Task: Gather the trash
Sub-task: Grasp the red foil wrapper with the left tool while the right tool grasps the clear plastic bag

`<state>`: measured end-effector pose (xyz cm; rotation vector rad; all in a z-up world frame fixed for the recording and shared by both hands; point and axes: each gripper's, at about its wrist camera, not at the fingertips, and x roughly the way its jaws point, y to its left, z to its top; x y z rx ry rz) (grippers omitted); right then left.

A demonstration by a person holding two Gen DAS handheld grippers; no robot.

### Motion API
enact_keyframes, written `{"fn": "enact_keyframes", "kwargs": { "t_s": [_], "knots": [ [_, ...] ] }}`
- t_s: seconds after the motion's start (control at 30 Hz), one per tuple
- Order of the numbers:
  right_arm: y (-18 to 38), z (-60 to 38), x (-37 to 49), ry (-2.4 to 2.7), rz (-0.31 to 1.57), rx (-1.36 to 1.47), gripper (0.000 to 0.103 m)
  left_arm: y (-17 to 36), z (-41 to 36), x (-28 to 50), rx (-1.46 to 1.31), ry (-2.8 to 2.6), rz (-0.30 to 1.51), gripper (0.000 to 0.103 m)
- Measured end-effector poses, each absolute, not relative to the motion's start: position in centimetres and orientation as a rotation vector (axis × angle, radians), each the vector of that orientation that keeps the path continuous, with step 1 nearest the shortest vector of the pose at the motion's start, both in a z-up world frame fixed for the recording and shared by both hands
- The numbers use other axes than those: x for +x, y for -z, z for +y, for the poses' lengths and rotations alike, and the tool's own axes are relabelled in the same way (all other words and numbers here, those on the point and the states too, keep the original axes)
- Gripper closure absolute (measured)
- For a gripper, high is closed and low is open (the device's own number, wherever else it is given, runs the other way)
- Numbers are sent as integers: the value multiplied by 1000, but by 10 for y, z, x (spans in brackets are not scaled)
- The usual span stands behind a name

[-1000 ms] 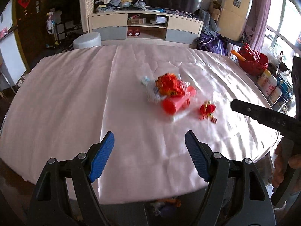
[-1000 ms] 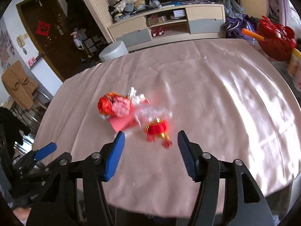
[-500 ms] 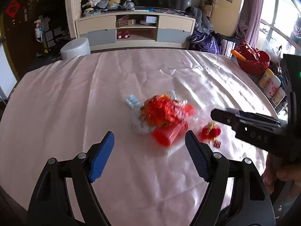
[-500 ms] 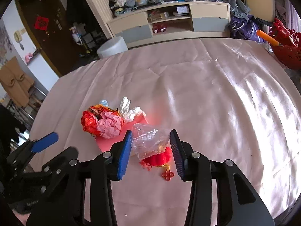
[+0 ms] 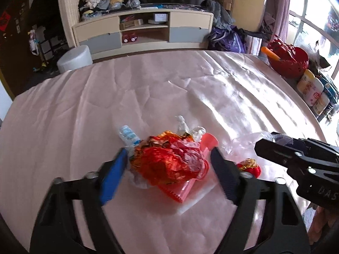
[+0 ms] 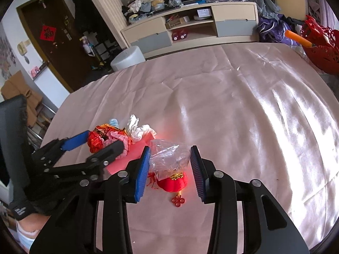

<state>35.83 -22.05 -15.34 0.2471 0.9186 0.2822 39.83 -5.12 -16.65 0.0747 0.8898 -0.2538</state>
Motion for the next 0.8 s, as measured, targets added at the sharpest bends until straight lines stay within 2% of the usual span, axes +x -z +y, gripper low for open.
{"fn": "enact_keyframes", "kwargs": {
  "t_s": [0.2,0.4,0.6,0.8],
  "knots": [
    [144,-220,354,-294,903,249,64,161,-54,386,80,273,882,47],
    [116,-221,342,-300,859,248,64,129,-55,368,80,269,832,47],
    [76,-219,314,-295,802,231,64,85,-47,328,79,241,771,47],
    [44,-221,273,-295,760,219,64,67,-37,280,63,227,764,47]
  ]
}}
